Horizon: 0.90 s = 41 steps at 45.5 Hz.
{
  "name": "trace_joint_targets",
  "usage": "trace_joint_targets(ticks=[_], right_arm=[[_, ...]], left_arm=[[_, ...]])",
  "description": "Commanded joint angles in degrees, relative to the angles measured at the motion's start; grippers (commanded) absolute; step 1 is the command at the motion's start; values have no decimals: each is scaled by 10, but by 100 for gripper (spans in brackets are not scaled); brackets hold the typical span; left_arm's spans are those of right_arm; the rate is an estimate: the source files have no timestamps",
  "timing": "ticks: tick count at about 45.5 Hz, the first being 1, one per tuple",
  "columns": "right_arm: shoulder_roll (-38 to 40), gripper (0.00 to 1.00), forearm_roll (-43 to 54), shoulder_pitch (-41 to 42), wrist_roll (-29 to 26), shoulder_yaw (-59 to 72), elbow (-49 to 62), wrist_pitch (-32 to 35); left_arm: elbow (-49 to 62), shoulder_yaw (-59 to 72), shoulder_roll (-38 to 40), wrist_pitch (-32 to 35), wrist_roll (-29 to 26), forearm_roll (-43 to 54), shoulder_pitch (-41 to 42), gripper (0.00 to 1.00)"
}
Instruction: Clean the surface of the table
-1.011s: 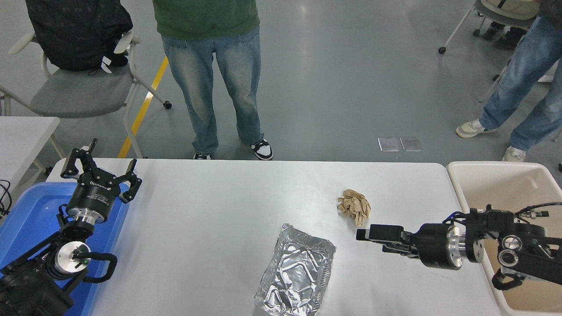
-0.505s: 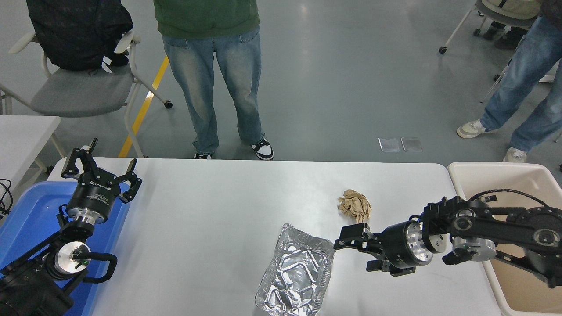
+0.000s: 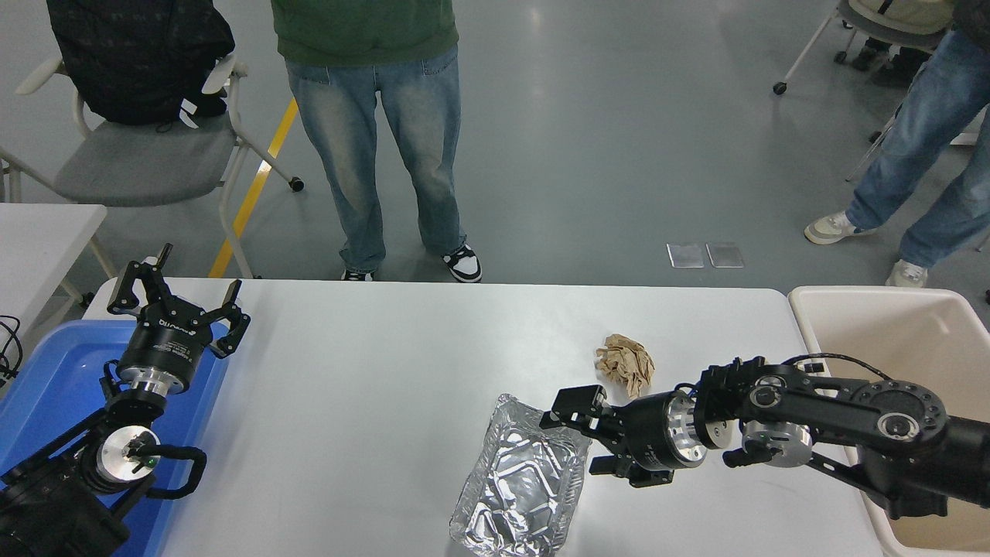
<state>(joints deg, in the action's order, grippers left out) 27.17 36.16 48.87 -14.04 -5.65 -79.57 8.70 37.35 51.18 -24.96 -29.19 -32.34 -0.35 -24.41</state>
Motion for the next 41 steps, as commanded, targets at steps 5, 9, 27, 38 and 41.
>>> trace_joint_targets(ticks=[5, 9, 27, 38, 41], right_arm=[[-10, 100, 149, -39, 13, 13, 27, -3], [-10, 100, 156, -45, 9, 13, 31, -4], [-39, 99, 153, -59, 9, -2, 56, -20], [-68, 98, 152, -53, 9, -2, 68, -38], [-69, 98, 155, -54, 9, -1, 77, -38]], left_arm=[[0, 0, 0, 0, 0, 0, 1, 99], [0, 0, 0, -1, 0, 0, 1, 99], [0, 1, 0, 0, 0, 0, 0, 99], [0, 0, 0, 0, 0, 0, 1, 99], [0, 1, 0, 0, 0, 0, 0, 99]])
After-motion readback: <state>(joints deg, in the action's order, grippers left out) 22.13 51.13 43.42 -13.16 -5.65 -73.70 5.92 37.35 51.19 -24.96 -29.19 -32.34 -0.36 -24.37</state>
